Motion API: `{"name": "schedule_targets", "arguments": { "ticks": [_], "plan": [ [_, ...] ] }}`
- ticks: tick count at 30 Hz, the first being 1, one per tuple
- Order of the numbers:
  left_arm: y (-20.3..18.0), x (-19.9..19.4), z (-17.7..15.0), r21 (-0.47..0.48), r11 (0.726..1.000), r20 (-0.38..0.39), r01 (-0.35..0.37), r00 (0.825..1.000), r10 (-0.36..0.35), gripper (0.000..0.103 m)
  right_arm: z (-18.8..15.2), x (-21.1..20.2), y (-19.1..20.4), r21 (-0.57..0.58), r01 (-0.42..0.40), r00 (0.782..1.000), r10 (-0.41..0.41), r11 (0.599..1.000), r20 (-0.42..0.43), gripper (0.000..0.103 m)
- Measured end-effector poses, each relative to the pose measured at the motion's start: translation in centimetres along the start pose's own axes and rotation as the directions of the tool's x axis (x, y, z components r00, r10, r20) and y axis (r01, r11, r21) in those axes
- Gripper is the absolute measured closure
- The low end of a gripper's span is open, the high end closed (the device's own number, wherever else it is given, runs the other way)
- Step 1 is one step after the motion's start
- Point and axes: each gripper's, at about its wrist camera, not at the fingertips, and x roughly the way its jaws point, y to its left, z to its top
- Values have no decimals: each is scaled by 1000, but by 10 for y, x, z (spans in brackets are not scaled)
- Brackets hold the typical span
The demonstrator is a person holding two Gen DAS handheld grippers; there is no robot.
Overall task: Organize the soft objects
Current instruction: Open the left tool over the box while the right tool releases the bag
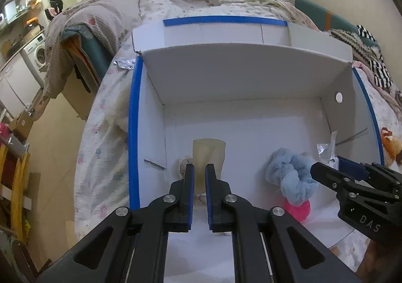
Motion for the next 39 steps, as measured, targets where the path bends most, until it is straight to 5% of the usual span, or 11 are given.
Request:
{"name": "schedule_targets", "arguments": {
  "ticks": [5, 12, 14, 16, 24, 31, 39],
  "plan": [
    [-4, 4, -4, 27, 999, -8, -35, 999, 35, 94, -2, 7, 1, -12, 10, 1000, -11, 1000, -29, 55],
    [-5, 2, -5, 37, 999, -7, -37, 999, 37, 79, 0, 9, 2, -6, 21, 999, -21, 1000, -36, 55],
    [-3, 1, -4, 23, 999, -2, -38, 999, 38, 51, 1, 10, 2, -4, 23, 999, -23, 1000, -38, 55],
    [-1, -3, -4, 4, 999, 16, -49, 999, 49, 35, 1, 10, 2, -2, 25, 999, -25, 1000, -38, 55],
    [2, -7, -2, -7, 999, 23, -45, 999, 46, 35, 2, 2, 0, 28, -21, 1000, 20, 999, 7, 38],
    [2, -7, -1, -10, 999, 28, -49, 998, 50, 35, 8, -12, 3, 45, -69, 995, 66, 997, 75, 7],
    [4, -9, -2, -16, 999, 28, -48, 998, 49, 35, 9, -17, 3, 49, -84, 992, 78, 995, 99, 5]
  ]
}}
